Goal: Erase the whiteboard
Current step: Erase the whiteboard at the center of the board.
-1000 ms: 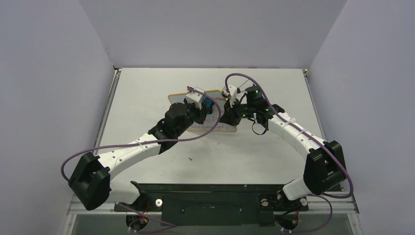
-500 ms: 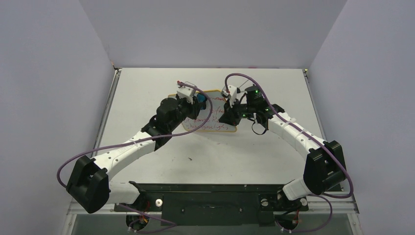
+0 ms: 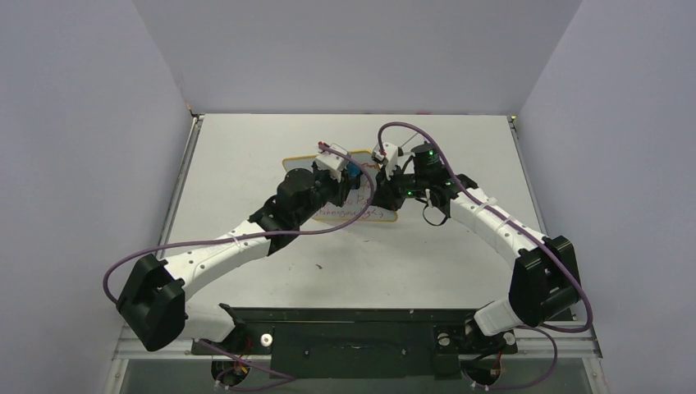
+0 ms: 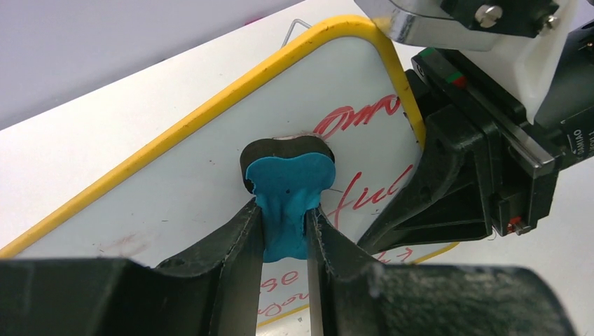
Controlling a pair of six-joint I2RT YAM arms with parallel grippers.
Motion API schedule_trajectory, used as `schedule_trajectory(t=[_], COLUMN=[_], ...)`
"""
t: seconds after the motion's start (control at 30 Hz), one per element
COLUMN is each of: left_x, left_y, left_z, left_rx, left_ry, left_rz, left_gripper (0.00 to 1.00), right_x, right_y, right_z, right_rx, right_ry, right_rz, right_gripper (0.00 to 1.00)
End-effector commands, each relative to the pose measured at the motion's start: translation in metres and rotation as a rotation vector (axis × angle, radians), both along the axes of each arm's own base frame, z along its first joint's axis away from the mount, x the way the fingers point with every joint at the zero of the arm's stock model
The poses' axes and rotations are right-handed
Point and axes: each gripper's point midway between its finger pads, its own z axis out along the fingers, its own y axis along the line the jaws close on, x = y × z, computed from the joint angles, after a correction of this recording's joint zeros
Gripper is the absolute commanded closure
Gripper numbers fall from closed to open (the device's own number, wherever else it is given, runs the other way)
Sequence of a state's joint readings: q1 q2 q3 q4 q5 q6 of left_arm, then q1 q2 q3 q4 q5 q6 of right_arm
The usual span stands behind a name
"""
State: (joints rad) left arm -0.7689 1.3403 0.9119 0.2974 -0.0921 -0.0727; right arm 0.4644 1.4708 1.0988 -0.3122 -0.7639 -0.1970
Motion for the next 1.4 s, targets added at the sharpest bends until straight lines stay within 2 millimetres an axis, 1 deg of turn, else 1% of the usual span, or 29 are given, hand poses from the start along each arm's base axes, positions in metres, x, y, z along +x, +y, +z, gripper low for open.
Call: schedule_trajectory(t=[0.0, 0.1, 0.13, 0.17, 0.2, 0.23, 0.3, 0.37, 0.4, 0.47, 0.53, 0.6, 0.63, 0.67, 0.73, 0.83, 0.9, 1.03, 1.1, 1.17, 1.23, 1.3, 1.33, 1.37], left_x=[0.019, 0.031, 0.034, 0.034, 0.035, 0.034, 0.028, 0.018, 0.009, -0.002, -0.011, -0.014, -0.011, -0.009, 0.001, 0.016, 0.029, 0.039, 0.041, 0.041, 0.039, 0.032, 0.024, 0.02], left_y=[0.01, 0.027, 0.031, 0.031, 0.031, 0.026, 0.012, -0.007, -0.018, -0.034, -0.043, -0.045, -0.042, -0.038, -0.025, -0.001, 0.019, 0.043, 0.05, 0.049, 0.044, 0.03, 0.018, 0.01], left_z=[0.039, 0.035, 0.036, 0.035, 0.038, 0.036, 0.039, 0.043, 0.044, 0.048, 0.054, 0.058, 0.061, 0.06, 0.059, 0.056, 0.052, 0.043, 0.041, 0.043, 0.045, 0.051, 0.052, 0.054], left_rx=[-0.066, -0.058, -0.061, -0.064, -0.072, -0.075, -0.081, -0.084, -0.082, -0.092, -0.099, -0.099, -0.099, -0.084, -0.065, -0.067, -0.07, -0.066, -0.066, -0.072, -0.078, -0.101, -0.107, -0.108], left_ry=[-0.071, -0.041, -0.041, -0.032, -0.033, -0.025, -0.029, -0.045, -0.049, -0.062, -0.079, -0.089, -0.095, -0.096, -0.094, -0.082, -0.066, -0.043, -0.038, -0.04, -0.04, -0.053, -0.056, -0.066], left_rz=[0.057, 0.135, 0.159, 0.165, 0.169, 0.16, 0.123, 0.065, 0.028, -0.033, -0.073, -0.076, -0.056, -0.038, 0.032, 0.136, 0.205, 0.287, 0.305, 0.294, 0.266, 0.197, 0.14, 0.106], left_gripper=[1.0, 1.0, 1.0, 1.0, 1.0, 1.0, 1.0, 1.0, 1.0, 1.0, 1.0, 1.0, 1.0, 1.0, 1.0, 1.0, 1.0, 1.0, 1.0, 1.0, 1.0, 1.0, 1.0, 1.0], right_x=[-0.03, -0.03, -0.03, -0.03, -0.03, -0.03, -0.03, -0.03, -0.03, -0.03, -0.03, -0.03, -0.03, -0.03, -0.03, -0.03, -0.031, -0.03, -0.03, -0.03, -0.03, -0.03, -0.03, -0.03], right_y=[0.016, 0.016, 0.016, 0.016, 0.016, 0.016, 0.017, 0.016, 0.016, 0.016, 0.016, 0.017, 0.017, 0.016, 0.017, 0.016, 0.016, 0.016, 0.017, 0.016, 0.017, 0.017, 0.017, 0.017], right_z=[-0.002, -0.001, -0.001, -0.002, -0.003, -0.003, -0.003, -0.003, -0.004, -0.004, -0.004, -0.004, -0.004, -0.005, -0.004, -0.004, -0.003, -0.004, -0.003, -0.003, -0.003, -0.004, -0.005, -0.005], right_rx=[0.001, 0.001, 0.001, 0.0, -0.001, -0.002, -0.002, -0.002, -0.003, -0.004, -0.004, -0.005, -0.004, -0.005, -0.004, -0.004, -0.004, -0.004, -0.003, -0.004, -0.003, -0.004, -0.005, -0.005], right_ry=[0.022, 0.021, 0.02, 0.022, 0.025, 0.025, 0.025, 0.026, 0.026, 0.028, 0.028, 0.028, 0.028, 0.03, 0.028, 0.028, 0.027, 0.027, 0.027, 0.028, 0.028, 0.03, 0.031, 0.031], right_rz=[0.154, 0.151, 0.152, 0.152, 0.153, 0.153, 0.154, 0.153, 0.152, 0.153, 0.153, 0.153, 0.154, 0.154, 0.154, 0.154, 0.154, 0.153, 0.153, 0.152, 0.154, 0.154, 0.154, 0.154], right_gripper=[1.0, 1.0, 1.0, 1.0, 1.0, 1.0, 1.0, 1.0, 1.0, 1.0, 1.0, 1.0, 1.0, 1.0, 1.0, 1.0, 1.0, 1.0, 1.0, 1.0, 1.0, 1.0, 1.0, 1.0])
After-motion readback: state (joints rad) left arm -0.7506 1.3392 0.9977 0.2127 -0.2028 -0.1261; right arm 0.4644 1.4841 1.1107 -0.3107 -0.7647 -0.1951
